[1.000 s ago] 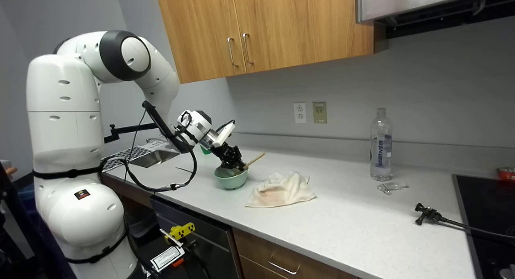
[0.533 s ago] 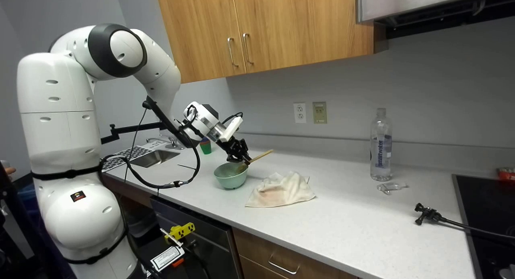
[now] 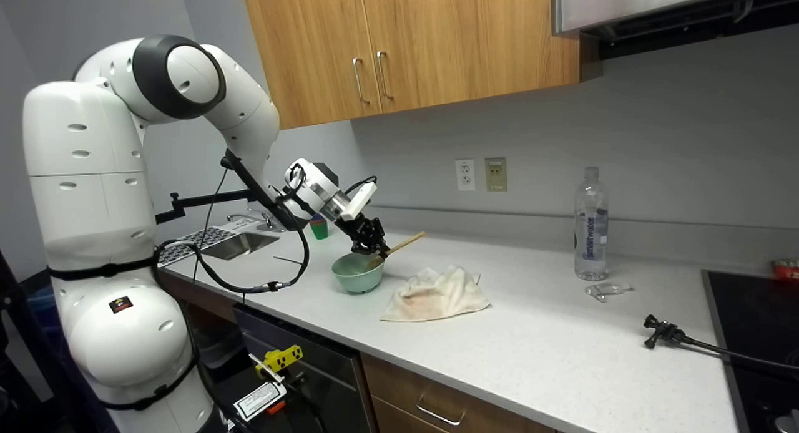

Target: Use the spatula to stir the contents of the blue bowl

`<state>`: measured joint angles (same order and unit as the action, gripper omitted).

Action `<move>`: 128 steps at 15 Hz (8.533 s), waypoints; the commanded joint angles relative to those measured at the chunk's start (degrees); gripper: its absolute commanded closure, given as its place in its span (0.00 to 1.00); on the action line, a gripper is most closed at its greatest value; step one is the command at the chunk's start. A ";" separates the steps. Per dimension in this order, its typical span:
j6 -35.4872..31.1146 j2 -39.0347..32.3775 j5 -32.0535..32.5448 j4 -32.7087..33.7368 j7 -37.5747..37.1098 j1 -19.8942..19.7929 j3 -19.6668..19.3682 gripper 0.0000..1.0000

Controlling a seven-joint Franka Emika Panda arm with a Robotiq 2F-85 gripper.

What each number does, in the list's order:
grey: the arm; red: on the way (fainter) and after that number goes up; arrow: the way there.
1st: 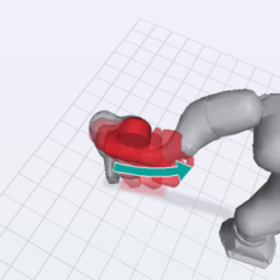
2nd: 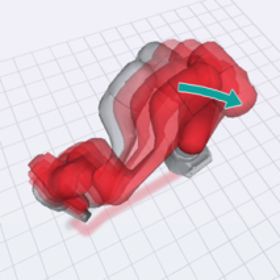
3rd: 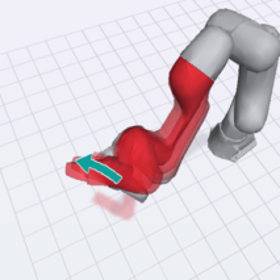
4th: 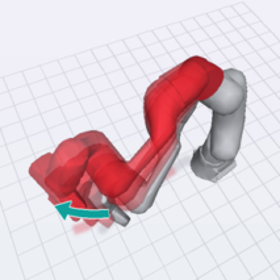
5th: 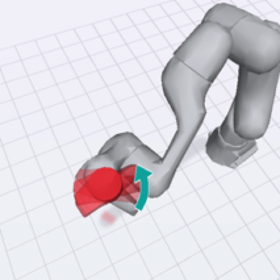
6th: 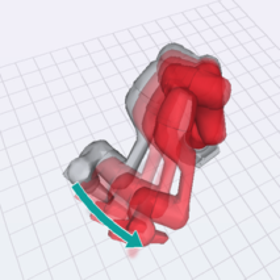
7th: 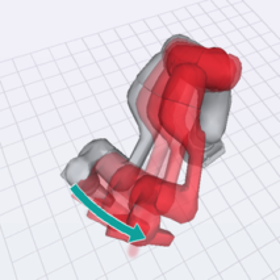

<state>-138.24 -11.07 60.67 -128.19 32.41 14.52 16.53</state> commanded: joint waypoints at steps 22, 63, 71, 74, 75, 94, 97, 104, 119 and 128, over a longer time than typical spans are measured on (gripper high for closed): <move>4.25 2.70 14.57 -1.40 -2.88 2.00 0.31 0.95; -7.92 -0.75 4.62 -1.91 -1.61 1.19 3.97 0.95; -6.89 0.36 3.41 -2.77 -1.07 2.16 1.63 0.95; -2.26 2.06 8.34 -2.48 -3.59 3.15 0.97 0.95; -0.21 2.47 11.05 -2.28 -5.17 3.54 0.98 0.95; -4.20 3.41 5.73 -4.20 -1.57 1.84 2.13 0.95; -7.04 2.76 2.04 -4.18 0.98 1.27 2.04 0.95; -1.81 3.34 5.79 -3.76 -2.42 2.59 1.08 0.95; -0.69 3.00 10.79 -3.42 -12.07 2.53 1.78 0.95; -5.60 -2.33 8.12 0.22 -9.95 2.91 2.51 0.95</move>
<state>-142.75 -11.32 70.08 -129.57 21.18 17.24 19.07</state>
